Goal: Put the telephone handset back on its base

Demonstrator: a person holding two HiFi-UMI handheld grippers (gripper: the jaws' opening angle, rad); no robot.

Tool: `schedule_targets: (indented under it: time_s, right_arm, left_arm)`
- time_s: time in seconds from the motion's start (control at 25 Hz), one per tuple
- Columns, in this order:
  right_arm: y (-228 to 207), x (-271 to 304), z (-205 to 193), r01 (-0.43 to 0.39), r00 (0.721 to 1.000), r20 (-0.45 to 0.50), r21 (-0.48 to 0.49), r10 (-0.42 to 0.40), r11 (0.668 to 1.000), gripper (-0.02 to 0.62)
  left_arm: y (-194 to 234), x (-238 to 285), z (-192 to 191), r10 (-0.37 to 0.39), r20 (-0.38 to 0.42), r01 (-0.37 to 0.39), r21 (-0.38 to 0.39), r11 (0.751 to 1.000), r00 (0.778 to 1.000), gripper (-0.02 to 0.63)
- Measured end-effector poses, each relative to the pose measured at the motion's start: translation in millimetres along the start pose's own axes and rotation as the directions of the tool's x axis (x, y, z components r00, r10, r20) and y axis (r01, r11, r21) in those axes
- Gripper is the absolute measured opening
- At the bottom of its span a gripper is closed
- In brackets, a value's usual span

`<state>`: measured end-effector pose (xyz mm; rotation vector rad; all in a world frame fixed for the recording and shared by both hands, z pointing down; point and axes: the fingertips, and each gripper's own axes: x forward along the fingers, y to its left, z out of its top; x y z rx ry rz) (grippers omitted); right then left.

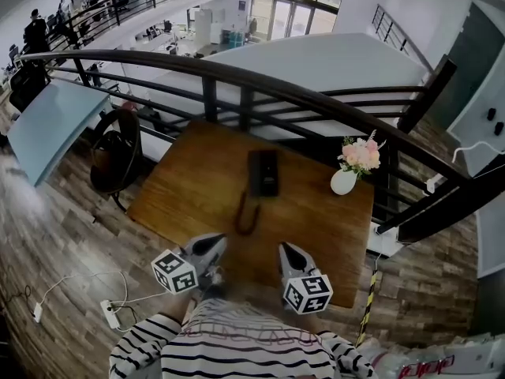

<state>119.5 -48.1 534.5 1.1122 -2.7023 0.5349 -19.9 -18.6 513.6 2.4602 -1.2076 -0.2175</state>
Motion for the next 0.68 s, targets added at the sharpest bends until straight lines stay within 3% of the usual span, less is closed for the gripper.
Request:
schedule_targets:
  time_s: [0.68]
  right_arm:
    - [-9,-11,-11,0.006,1.0,-0.017,-0.001,-0.006,1.0,-0.002]
  left_arm:
    - [-4,6,-17,0.019,-0.007,-0.019,-0.019,1.0,1.0,0.002]
